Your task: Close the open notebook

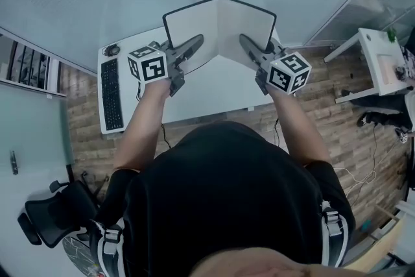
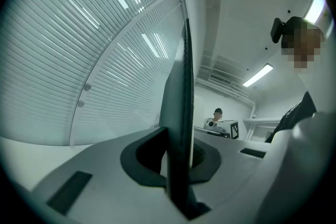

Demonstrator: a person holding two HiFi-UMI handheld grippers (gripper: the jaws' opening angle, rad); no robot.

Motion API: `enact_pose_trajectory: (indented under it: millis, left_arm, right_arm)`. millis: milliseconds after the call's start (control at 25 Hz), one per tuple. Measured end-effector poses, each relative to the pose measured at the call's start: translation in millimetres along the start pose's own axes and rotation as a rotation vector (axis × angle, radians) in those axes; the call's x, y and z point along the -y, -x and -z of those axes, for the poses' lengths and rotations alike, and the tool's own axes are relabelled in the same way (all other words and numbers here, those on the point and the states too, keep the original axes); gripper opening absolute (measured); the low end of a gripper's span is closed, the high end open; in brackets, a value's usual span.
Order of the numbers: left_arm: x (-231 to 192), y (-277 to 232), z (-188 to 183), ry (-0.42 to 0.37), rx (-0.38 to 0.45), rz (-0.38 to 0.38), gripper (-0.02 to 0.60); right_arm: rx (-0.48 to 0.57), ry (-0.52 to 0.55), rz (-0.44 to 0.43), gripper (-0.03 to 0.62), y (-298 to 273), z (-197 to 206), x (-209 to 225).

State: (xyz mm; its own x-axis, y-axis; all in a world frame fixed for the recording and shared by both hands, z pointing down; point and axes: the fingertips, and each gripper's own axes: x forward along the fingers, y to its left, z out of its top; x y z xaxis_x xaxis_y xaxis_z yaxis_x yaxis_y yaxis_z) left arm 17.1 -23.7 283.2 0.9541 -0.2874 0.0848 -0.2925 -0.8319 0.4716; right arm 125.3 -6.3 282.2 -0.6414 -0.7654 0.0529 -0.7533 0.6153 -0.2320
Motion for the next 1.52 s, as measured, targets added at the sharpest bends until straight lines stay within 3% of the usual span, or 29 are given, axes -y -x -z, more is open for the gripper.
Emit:
enact_pose_trajectory:
  millis: [560,880,1520]
  left_arm:
    - [-31.8,-106.5,-8.3,0.033,-0.025,-0.032,0.038]
    - [-36.1,-107.7,-6.8,0.114,0.017,0.003,0.038]
    - [-52.4,-108.8,5.1,0.189,0.054,-0.029,0.038]
  right_arm:
    - [-0.020,-0.036,-0.048,0.077,11.2,-5.5,116.7]
    - [-0.024,-0.025,-0.079,0.083,9.5,-2.6,131.7]
    - [-0.065,-0.065,-0.098,0.097,1.0,14.2,148.4]
